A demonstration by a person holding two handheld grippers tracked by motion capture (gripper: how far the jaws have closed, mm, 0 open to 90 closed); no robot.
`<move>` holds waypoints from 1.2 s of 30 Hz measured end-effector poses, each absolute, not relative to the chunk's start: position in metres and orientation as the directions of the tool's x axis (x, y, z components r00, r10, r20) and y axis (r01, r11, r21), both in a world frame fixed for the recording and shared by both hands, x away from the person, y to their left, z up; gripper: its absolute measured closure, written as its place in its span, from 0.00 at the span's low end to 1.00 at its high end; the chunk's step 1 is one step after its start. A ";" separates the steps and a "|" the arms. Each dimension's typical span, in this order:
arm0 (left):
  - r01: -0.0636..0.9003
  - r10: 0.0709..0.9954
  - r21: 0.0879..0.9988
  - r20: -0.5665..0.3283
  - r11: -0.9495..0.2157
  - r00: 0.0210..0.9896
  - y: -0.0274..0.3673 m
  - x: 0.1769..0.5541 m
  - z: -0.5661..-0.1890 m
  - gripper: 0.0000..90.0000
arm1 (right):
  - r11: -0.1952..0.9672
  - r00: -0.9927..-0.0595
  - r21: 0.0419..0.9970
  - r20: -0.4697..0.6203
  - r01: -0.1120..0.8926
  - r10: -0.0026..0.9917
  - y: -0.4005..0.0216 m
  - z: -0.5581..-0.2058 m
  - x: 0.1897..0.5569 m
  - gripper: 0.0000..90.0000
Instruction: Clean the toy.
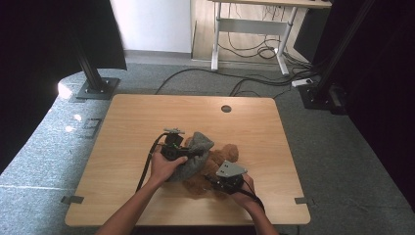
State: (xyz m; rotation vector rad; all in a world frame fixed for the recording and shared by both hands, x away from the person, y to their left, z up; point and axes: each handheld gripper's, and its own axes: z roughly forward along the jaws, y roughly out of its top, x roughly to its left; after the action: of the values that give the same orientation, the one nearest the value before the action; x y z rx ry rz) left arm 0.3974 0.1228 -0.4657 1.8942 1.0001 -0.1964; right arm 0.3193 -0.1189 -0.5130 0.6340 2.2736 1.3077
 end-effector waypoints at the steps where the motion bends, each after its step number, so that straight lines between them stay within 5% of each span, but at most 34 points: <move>1: 0.712 0.550 0.672 -0.524 -0.201 0.650 0.127 0.396 -0.469 0.81 | 0.439 -0.799 0.882 -0.134 0.173 0.586 -0.119 -0.513 0.319 0.59; 7: 0.698 0.534 0.697 -0.533 -0.163 0.657 0.134 0.384 -0.479 0.82 | 0.303 -0.744 0.905 0.022 0.299 0.668 -0.126 -0.513 0.311 0.28; 14: 0.688 0.502 0.710 -0.545 -0.151 0.672 0.138 0.377 -0.483 0.82 | 0.274 -0.709 0.830 0.191 0.486 0.679 -0.130 -0.527 0.315 0.16; 17: 0.685 0.500 0.713 -0.543 -0.149 0.675 0.139 0.375 -0.484 0.82 | 0.282 -0.726 0.832 0.193 0.478 0.660 -0.128 -0.531 0.320 0.21; 24: 0.685 0.516 0.719 -0.543 -0.122 0.662 0.139 0.380 -0.484 0.82 | 0.326 -0.732 0.852 0.093 0.409 0.675 -0.121 -0.531 0.324 0.54; 36: 0.663 0.564 0.743 -0.507 -0.097 0.651 0.131 0.428 -0.482 0.81 | 0.293 -0.655 0.880 0.027 0.374 0.755 -0.119 -0.531 0.366 0.59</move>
State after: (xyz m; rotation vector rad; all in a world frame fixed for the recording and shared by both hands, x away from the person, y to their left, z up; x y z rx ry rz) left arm 0.4283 0.1309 -0.4816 1.7658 0.9911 -0.1111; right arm 0.3664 -0.1191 -0.5309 1.0124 2.1724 1.3150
